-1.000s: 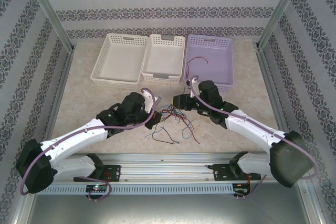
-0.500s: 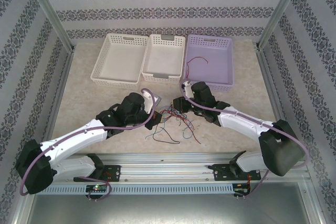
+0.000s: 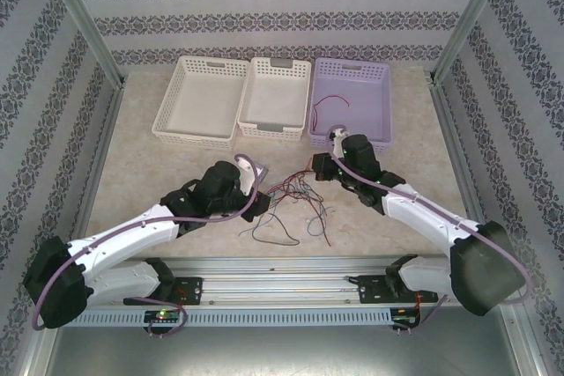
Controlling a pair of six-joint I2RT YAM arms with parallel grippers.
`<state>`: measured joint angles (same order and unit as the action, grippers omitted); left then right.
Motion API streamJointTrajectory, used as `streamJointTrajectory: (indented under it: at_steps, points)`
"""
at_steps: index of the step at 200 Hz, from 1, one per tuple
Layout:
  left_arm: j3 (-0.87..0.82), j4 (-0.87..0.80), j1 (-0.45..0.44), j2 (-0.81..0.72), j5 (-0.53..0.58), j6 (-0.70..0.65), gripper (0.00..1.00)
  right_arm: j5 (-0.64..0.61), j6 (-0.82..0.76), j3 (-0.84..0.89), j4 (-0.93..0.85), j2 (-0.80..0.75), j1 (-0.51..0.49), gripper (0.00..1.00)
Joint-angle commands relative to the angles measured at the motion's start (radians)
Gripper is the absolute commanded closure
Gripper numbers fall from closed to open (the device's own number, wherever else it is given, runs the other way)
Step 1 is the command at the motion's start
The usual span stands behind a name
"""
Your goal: Untangle the cables
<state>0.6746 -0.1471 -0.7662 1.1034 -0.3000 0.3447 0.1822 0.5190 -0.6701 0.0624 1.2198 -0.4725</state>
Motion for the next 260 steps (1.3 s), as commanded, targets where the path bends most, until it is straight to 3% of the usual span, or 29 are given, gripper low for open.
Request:
streamJointTrajectory:
  at_steps: [1,13,60,88,124,155,202,260]
  points:
    - [-0.025,0.041,-0.013,-0.017,0.018,-0.004,0.75,-0.035,0.053,0.031,0.001,-0.061,0.050,1.00]
    - [-0.031,0.044,-0.013,-0.015,0.023,-0.002,0.67,-0.033,0.065,0.037,-0.009,-0.086,0.073,1.00]
    - [-0.055,0.074,-0.013,0.006,0.025,0.012,0.52,0.036,0.112,0.045,-0.011,-0.168,0.132,1.00]
    - [-0.078,0.145,-0.013,0.030,-0.004,0.038,0.48,0.103,0.153,0.019,0.002,-0.202,0.132,1.00]
    - [-0.086,0.282,-0.013,0.080,-0.053,0.081,0.35,0.192,0.217,-0.012,0.032,-0.204,0.112,1.00]
    - [-0.080,0.416,-0.013,0.145,-0.096,0.119,0.23,0.194,0.232,-0.028,0.028,-0.218,0.076,1.00]
    - [-0.055,0.526,-0.029,0.273,-0.151,0.123,0.20,0.194,0.276,-0.050,0.011,-0.248,0.071,1.00]
    - [-0.005,0.508,-0.063,0.372,-0.064,0.039,0.16,0.197,0.304,-0.087,-0.003,-0.263,0.036,1.00]
